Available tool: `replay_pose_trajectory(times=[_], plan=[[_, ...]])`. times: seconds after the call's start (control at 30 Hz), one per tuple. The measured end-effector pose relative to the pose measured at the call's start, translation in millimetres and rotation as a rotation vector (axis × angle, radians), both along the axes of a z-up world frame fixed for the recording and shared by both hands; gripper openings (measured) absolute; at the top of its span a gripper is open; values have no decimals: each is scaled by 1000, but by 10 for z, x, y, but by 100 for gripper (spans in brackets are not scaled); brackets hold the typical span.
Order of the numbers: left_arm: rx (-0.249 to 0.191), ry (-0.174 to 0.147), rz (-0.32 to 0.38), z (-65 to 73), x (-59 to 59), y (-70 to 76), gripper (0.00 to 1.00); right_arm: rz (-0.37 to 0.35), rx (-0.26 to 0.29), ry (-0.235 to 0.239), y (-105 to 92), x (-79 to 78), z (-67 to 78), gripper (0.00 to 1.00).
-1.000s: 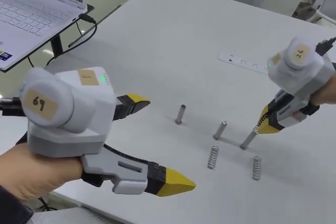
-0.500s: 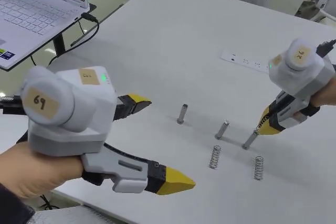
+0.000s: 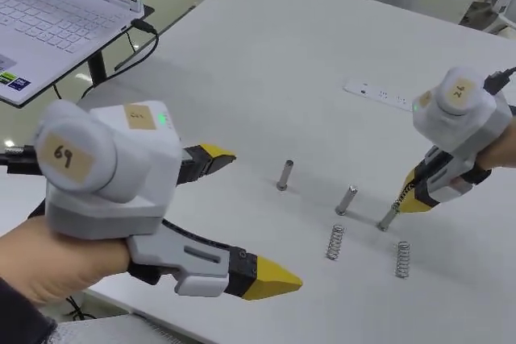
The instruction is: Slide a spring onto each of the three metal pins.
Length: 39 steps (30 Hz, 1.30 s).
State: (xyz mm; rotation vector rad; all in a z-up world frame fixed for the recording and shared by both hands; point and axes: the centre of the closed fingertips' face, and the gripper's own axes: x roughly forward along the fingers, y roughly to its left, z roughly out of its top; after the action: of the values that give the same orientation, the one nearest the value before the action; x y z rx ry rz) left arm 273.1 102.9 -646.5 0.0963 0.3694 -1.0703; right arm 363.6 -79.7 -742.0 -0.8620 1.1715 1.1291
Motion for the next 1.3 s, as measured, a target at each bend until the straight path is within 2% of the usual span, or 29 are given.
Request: replay_pose_trajectory(times=[0.3, 0.67, 1.3], plan=[[-2, 1, 4, -7, -4, 17, 93, 1, -5, 9, 23, -19, -87, 9], [5, 1, 5, -4, 4, 46, 92, -7, -14, 4, 47, -29, -262, 9], [8, 5, 3, -4, -9, 54, 91, -29, -28, -4, -5, 4, -373, 9]])
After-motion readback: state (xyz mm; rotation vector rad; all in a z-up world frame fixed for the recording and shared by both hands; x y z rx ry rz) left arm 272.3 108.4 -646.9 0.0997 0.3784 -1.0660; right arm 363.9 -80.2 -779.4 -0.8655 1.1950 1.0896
